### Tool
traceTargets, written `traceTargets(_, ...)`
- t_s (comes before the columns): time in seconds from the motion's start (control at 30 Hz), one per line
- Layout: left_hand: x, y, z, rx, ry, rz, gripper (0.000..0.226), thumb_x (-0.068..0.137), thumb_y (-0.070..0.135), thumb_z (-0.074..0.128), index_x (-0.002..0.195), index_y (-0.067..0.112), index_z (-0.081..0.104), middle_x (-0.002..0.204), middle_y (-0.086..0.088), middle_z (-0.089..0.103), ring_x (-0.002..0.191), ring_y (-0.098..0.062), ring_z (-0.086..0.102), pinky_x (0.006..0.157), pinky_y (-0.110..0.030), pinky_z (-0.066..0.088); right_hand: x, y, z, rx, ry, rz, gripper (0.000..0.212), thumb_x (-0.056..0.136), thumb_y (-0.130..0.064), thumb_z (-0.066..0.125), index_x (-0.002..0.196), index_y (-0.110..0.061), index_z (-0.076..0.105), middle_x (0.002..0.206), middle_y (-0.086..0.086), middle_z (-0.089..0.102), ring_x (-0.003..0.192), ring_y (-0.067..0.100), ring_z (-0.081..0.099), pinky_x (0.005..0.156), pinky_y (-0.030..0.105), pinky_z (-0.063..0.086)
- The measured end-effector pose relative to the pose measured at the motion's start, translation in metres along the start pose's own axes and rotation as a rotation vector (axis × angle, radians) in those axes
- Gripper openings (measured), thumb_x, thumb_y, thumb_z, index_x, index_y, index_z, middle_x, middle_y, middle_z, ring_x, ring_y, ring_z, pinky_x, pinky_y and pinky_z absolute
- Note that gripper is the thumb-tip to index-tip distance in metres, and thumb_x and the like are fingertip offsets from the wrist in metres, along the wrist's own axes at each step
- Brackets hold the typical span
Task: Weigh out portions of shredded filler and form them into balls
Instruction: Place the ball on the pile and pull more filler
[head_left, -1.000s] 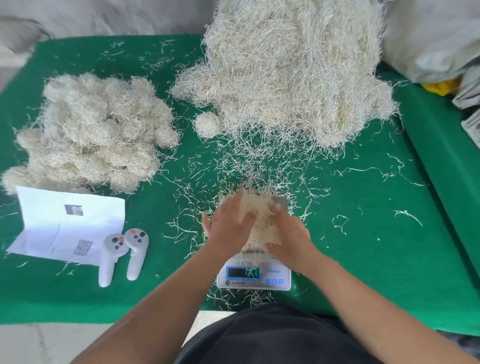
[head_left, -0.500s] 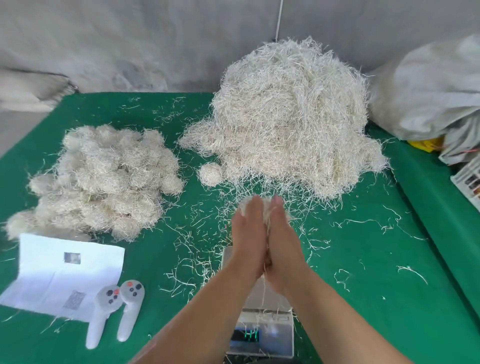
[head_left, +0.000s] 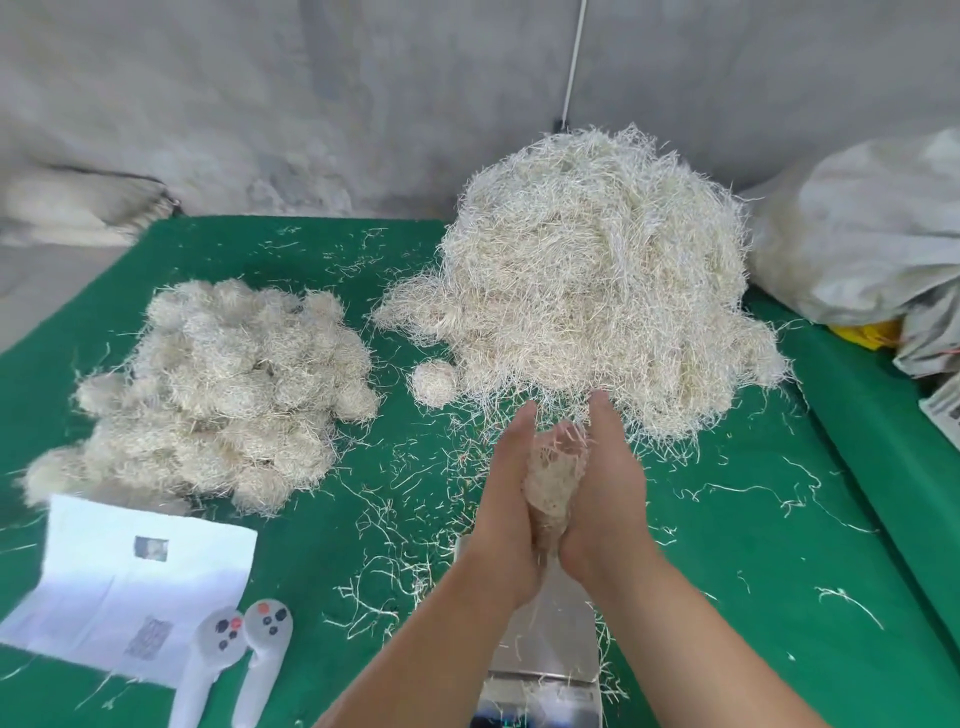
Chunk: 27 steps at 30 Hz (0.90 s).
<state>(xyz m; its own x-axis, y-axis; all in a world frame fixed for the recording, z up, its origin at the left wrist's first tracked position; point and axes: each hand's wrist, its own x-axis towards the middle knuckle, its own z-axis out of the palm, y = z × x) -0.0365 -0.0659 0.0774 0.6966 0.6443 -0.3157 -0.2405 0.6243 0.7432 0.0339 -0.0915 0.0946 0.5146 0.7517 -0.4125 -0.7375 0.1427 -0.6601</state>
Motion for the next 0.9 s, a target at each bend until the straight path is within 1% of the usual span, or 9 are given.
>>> traceTargets(0.13, 0.004, 0.009, 0.011, 0.173, 0.173, 0.014, 0.047, 0.077, 0.070, 0.061, 0.096, 0.030, 0.079, 0.102, -0.005, 0.078, 0.100, -0.016, 0.075, 0.094, -0.045, 0.058, 0.002, 0.021, -0.006, -0.470, -0.051, -0.472, 0.030, 0.104, -0.036, 0.047, 0.076, -0.025, 0.054, 0.064, -0.009, 0.053, 0.059, 0.011, 0.048, 0.050, 0.026, 0.044)
traceTargets(0.27, 0.008, 0.008, 0.007, 0.127, 0.239, -0.010, 0.029, 0.095, 0.045, 0.058, 0.089, 0.023, 0.076, 0.084, -0.002, 0.072, 0.080, -0.019, 0.070, 0.076, -0.035, 0.054, 0.014, 0.025, -0.020, -0.901, -0.147, -0.801, 0.035, 0.105, -0.049, 0.037, 0.132, -0.029, 0.047, 0.127, -0.005, 0.040, 0.105, -0.010, 0.052, 0.089, 0.007, 0.041)
traceTargets(0.37, 0.014, 0.004, -0.003, -0.008, 0.299, -0.039, 0.037, 0.094, 0.042, 0.061, 0.061, 0.027, 0.067, 0.068, 0.001, 0.063, 0.066, -0.018, 0.064, 0.073, -0.033, 0.051, 0.022, 0.027, -0.019, -1.109, -0.112, -0.849, 0.050, 0.103, -0.056, 0.037, 0.139, -0.021, 0.043, 0.134, -0.014, 0.023, 0.118, -0.023, 0.034, 0.090, -0.004, 0.032)
traceTargets(0.43, 0.016, -0.001, -0.004, 0.002, 0.341, 0.000, 0.042, 0.095, 0.043, 0.061, 0.056, 0.028, 0.065, 0.065, 0.002, 0.063, 0.062, -0.016, 0.065, 0.066, -0.031, 0.052, 0.021, 0.024, -0.018, -1.147, -0.140, -0.778, 0.054, 0.100, -0.064, 0.036, 0.139, -0.027, 0.043, 0.133, -0.018, 0.021, 0.127, -0.014, 0.027, 0.094, 0.001, 0.031)
traceTargets(0.57, 0.018, 0.008, -0.006, 0.030, 0.429, 0.069, 0.038, 0.095, 0.051, 0.063, 0.063, 0.030, 0.067, 0.067, 0.000, 0.062, 0.069, -0.019, 0.060, 0.066, -0.033, 0.048, 0.019, 0.005, -0.020, -1.553, -0.037, -0.619, 0.082, 0.082, -0.088, 0.021, 0.149, -0.043, 0.033, 0.132, -0.016, 0.023, 0.129, 0.008, 0.021, 0.115, 0.040, 0.023)
traceTargets(0.63, 0.021, 0.016, -0.004, -0.051, 0.431, 0.038, 0.033, 0.086, 0.056, 0.067, 0.074, 0.025, 0.069, 0.072, -0.004, 0.056, 0.076, -0.023, 0.057, 0.073, -0.041, 0.048, 0.010, 0.004, -0.012, -1.430, -0.022, -0.399, 0.096, 0.071, -0.095, 0.026, 0.153, -0.046, 0.028, 0.142, -0.012, 0.029, 0.135, 0.010, 0.022, 0.120, 0.047, 0.019)
traceTargets(0.7, 0.024, 0.019, -0.002, -0.017, 0.392, 0.081, 0.034, 0.088, 0.051, 0.064, 0.065, 0.027, 0.066, 0.068, -0.005, 0.052, 0.071, -0.022, 0.056, 0.069, -0.041, 0.050, -0.003, 0.013, -0.002, -0.921, -0.045, -0.131, 0.102, 0.071, -0.094, 0.049, 0.155, -0.038, 0.033, 0.153, -0.003, 0.044, 0.141, 0.019, 0.040, 0.119, 0.052, 0.033)
traceTargets(0.83, 0.028, 0.013, -0.007, 0.265, 0.357, 0.291, 0.035, 0.102, 0.037, 0.048, 0.069, 0.036, 0.059, 0.063, 0.006, 0.054, 0.054, -0.010, 0.052, 0.048, -0.025, 0.044, -0.010, 0.017, 0.006, -0.357, -0.085, 0.157, 0.040, 0.100, -0.056, 0.057, 0.116, -0.022, 0.069, 0.112, 0.000, 0.075, 0.103, 0.015, 0.072, 0.088, 0.038, 0.057)
traceTargets(0.9, 0.028, 0.001, -0.013, 0.553, 0.300, 0.421, 0.022, 0.105, 0.033, 0.038, 0.110, 0.046, 0.055, 0.095, 0.013, 0.058, 0.079, 0.004, 0.055, 0.073, -0.029, 0.049, -0.004, 0.012, 0.008, -0.345, 0.031, 0.104, 0.026, 0.104, -0.036, 0.054, 0.111, -0.017, 0.070, 0.106, 0.004, 0.077, 0.100, 0.019, 0.074, 0.094, 0.045, 0.058)
